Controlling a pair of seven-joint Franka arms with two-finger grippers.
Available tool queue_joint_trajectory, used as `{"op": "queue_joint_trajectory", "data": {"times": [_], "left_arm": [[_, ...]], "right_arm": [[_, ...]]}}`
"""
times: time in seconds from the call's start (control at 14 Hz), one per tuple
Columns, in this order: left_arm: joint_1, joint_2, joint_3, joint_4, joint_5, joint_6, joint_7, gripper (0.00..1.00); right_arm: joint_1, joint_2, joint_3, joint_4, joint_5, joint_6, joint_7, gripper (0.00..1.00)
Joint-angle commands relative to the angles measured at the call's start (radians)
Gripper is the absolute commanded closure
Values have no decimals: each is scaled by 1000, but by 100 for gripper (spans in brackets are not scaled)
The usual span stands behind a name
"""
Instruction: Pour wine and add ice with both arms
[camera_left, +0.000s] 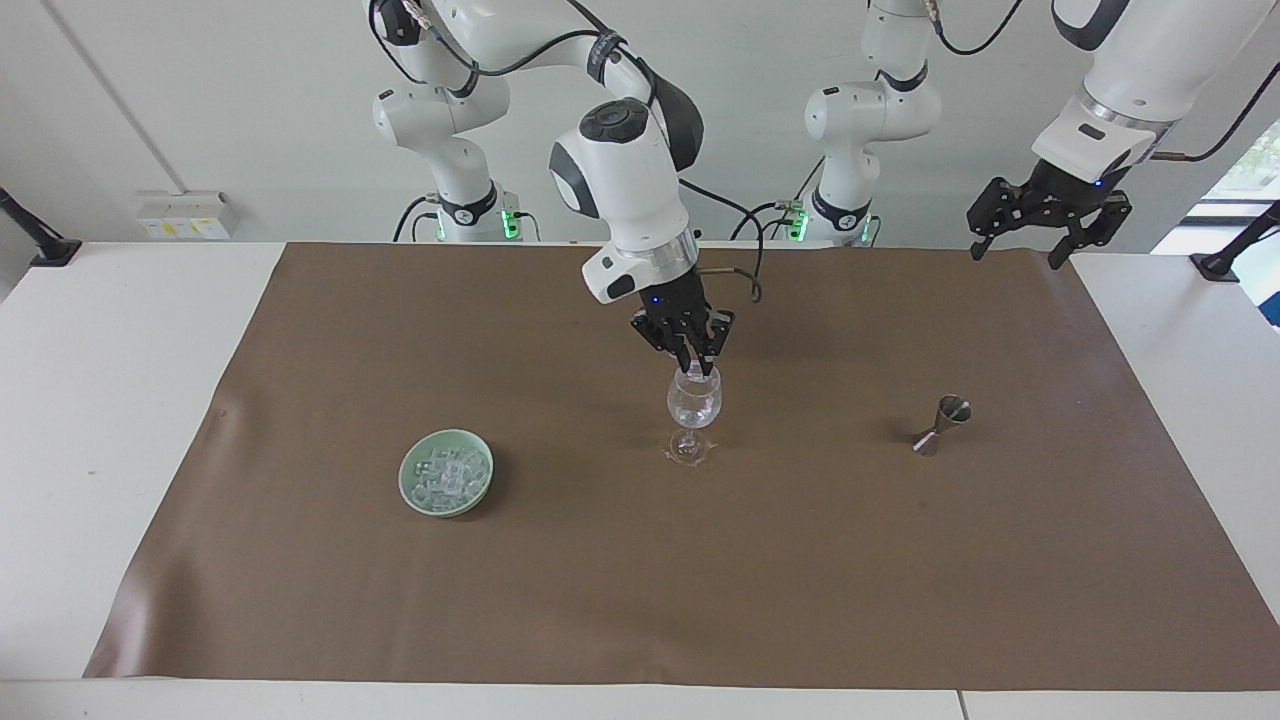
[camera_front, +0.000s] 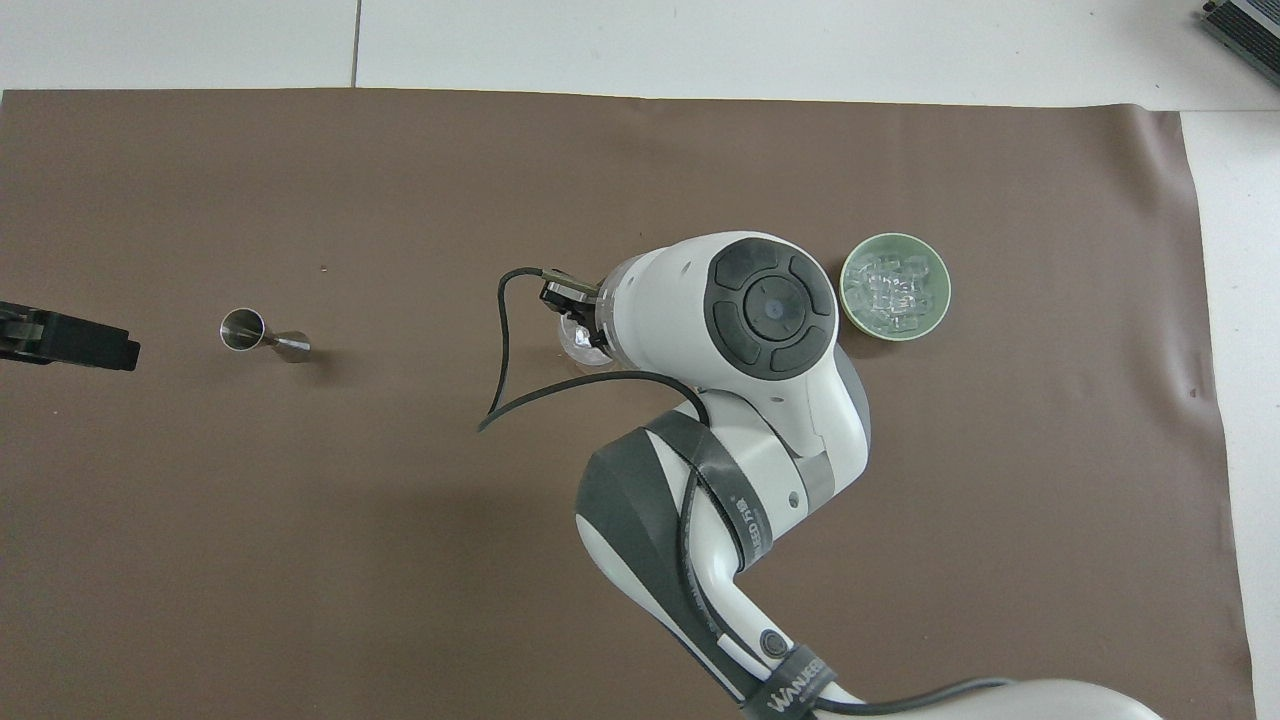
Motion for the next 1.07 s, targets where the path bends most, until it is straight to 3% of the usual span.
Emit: {"op": "queue_joint_trajectory", "data": {"times": [0.0,0.29,0.57,0.64,0.86,1.0], "left_arm": [[-16,-7,5,-12,33,-21,12,0],[-14,-15,7,-9,27,-21,9,0],[-14,-21,8,-3,23,-22,4,0],[-13,-22,8,-2,21,-21,4,0],[-13,-22,8,-2,21,-24,5,0],[-13,-22,10,-2,21,-24,5,0]], "right_arm": [[1,3,0,-3,5,20,-5,61],[-1,-2,0,0,-2,-9,-8,61],[-85,-84,-12,49,-28,-300,-180,56],[-123,-120,-12,43,-28,-375,-246,53],[-246,-207,-12,9,-28,-527,-426,26],[-348,-270,-12,-35,-28,-596,-570,18]]}}
